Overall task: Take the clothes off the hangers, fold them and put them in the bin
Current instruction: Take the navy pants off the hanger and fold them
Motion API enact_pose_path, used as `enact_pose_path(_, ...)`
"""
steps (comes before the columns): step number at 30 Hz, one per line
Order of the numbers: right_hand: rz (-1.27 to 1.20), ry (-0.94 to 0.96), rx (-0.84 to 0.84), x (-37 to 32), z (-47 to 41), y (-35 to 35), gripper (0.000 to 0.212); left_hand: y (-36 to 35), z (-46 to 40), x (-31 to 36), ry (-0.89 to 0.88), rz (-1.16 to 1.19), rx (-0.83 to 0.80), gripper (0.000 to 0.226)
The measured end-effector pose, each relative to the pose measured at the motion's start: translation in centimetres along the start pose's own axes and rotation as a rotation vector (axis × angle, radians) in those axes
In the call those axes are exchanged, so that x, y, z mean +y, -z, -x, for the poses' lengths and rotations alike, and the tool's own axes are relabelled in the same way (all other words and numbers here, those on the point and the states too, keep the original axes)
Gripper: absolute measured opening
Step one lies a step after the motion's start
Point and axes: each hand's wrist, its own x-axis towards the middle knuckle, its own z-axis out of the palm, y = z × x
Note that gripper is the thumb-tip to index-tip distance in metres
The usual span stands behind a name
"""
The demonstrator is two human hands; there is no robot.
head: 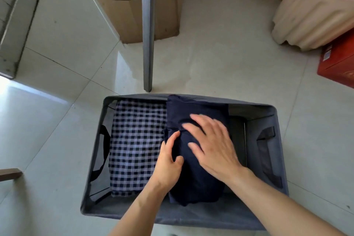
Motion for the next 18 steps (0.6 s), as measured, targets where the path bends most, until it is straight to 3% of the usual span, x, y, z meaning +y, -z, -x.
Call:
enact_pose_path(2,0.034,-0.014,-0.314,-0.3,-2.3,-0.4,0.055,0.0,-0.2,-0.6,0.003,-0.046,-0.012,0.073)
enact_pose_path(4,0.039,-0.15,-0.51,0.2,-4.3,-1.2,0.054,0.3,-0.5,-1.1,0.015,-0.042,-0.028,0.076)
enact_pose_path(7,0.057,-0.285,-0.639,1.0,-6.6,-2.1,0.053,0.0,-1.1,-1.8,0.001,-0.136,0.001,0.072)
enact_pose_path(9,0.069,-0.304,-0.696,1.2,-7.8,-2.1,0.056,-0.7,-0.7,-1.3,0.003,-0.338,0.09,0.072)
enact_pose_path(12,0.057,-0.289,-0.728,1.3,-8.6,-2.4,0.056,-1.0,-0.2,0.3,-0.231,-0.758,0.277,0.084)
enact_pose_path(14,-0.04,-0.282,-0.696,2.1,-8.1,-2.1,0.06,-0.6,-0.8,0.9,-0.342,-0.912,0.111,0.103)
enact_pose_path(16,-0.172,-0.271,-0.565,3.1,-6.7,-1.0,0.068,0.6,-1.7,1.3,-0.25,-1.081,-0.178,0.127)
enact_pose_path(18,-0.212,-0.265,-0.396,3.6,-4.1,0.4,0.08,1.6,-2.3,1.4,-0.227,-1.275,-0.254,0.136)
